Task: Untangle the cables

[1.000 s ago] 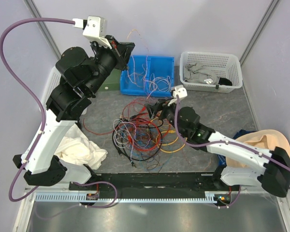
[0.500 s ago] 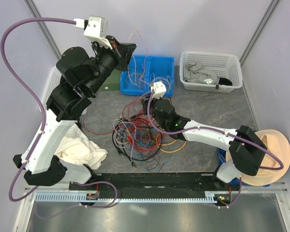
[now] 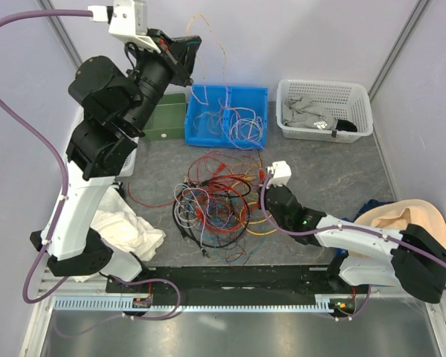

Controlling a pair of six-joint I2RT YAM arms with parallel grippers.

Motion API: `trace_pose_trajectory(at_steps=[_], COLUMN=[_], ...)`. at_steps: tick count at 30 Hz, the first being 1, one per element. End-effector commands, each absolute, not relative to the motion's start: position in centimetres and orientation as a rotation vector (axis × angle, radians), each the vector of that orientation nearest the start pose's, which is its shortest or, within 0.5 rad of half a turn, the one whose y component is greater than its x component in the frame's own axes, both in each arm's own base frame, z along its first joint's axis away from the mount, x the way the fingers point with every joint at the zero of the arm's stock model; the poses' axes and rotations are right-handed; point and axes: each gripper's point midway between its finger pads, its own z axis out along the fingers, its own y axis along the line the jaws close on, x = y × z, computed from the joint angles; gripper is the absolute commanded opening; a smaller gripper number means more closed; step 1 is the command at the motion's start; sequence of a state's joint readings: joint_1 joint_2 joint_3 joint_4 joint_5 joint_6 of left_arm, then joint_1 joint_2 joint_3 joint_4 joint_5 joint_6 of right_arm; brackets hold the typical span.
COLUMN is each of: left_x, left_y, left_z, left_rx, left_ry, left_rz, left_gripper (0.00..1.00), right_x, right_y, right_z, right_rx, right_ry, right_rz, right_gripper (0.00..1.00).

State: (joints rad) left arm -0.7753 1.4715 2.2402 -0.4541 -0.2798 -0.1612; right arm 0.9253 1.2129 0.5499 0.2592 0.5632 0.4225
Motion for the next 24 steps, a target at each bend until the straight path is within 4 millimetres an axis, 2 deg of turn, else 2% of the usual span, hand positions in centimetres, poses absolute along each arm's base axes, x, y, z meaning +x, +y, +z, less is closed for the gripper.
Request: trace_pose_trajectory(at_steps=[1,4,6,7,9,10,12,13,14,15,16,17,18,19,20,21,22,23,24], left_x=[28.1,28.2,28.0,27.9,27.9,27.9,28.0,28.1,28.0,28.0,27.9,27.9,27.8,27.9,27.8,27.7,27.7,27.7,27.6], left_y=[-20.6,-20.1,-19.9,-20.1,-20.3,-20.7,-20.9,-21.2,-21.2,-21.3,-21.4,-21.5,-21.6,-21.8,-21.9,-21.9,-22.1,-22.0,-22.1], left_z=[68.2,69.6,70.0,70.1,70.0,69.7,69.6,69.3,69.3,69.2,69.1,69.1,69.1,69.0,69.1,69.0,68.9,68.9,68.8], left_rx=[0.091,0.067,0.06,0.063,0.064,0.069,0.073,0.075,0.079,0.079,0.083,0.082,0.088,0.093,0.093,0.097,0.1,0.101,0.105], left_ry=[1.11,1.062,1.046,1.04,1.043,1.05,1.055,1.064,1.063,1.066,1.068,1.068,1.067,1.07,1.068,1.071,1.075,1.076,1.08], left_rz=[-0.621,-0.601,-0.603,-0.618,-0.634,-0.647,-0.653,-0.661,-0.665,-0.671,-0.681,-0.686,-0.693,-0.701,-0.706,-0.709,-0.716,-0.719,-0.723], left_gripper=[0.02,0.02,0.02,0.02,0.02,0.02,0.02,0.02,0.02,0.02,0.02,0.02,0.02,0.02,0.02,0.02,0.02,0.02,0.02], right_x=[26.3,25.3,24.8,24.7,24.9,25.1,25.3,25.5,25.9,26.2,26.7,27.1,27.5,28.3,28.8,29.4,30.2,30.9,31.5], right_y=[21.1,20.1,19.7,19.9,20.4,20.7,21.1,21.3,21.6,21.8,22.4,23.1,23.7,24.8,25.8,26.3,27.5,28.1,28.4], right_z=[12.3,11.3,11.3,11.8,14.6,17.2,20.2,21.5,23.8,24.8,24.9,26.9,27.4,26.6,28.3,28.6,27.3,28.8,29.1], right_rx=[-0.008,0.028,0.036,0.024,0.028,0.031,0.013,-0.021,-0.008,-0.013,-0.038,-0.056,-0.069,-0.099,-0.108,-0.115,-0.133,-0.117,-0.116], right_ry=[1.952,1.989,1.995,1.989,1.908,1.826,1.731,1.688,1.627,1.6,1.596,1.545,1.534,1.556,1.527,1.524,1.55,1.516,1.505], right_rz=[0.35,0.361,0.37,0.387,0.459,0.518,0.569,0.567,0.589,0.585,0.568,0.579,0.579,0.558,0.57,0.562,0.538,0.547,0.526], right_gripper=[0.0,0.0,0.0,0.12,0.41,0.63,0.82,0.86,0.91,0.98,0.98,0.98,0.98,0.98,0.98,0.98,0.98,0.98,0.98])
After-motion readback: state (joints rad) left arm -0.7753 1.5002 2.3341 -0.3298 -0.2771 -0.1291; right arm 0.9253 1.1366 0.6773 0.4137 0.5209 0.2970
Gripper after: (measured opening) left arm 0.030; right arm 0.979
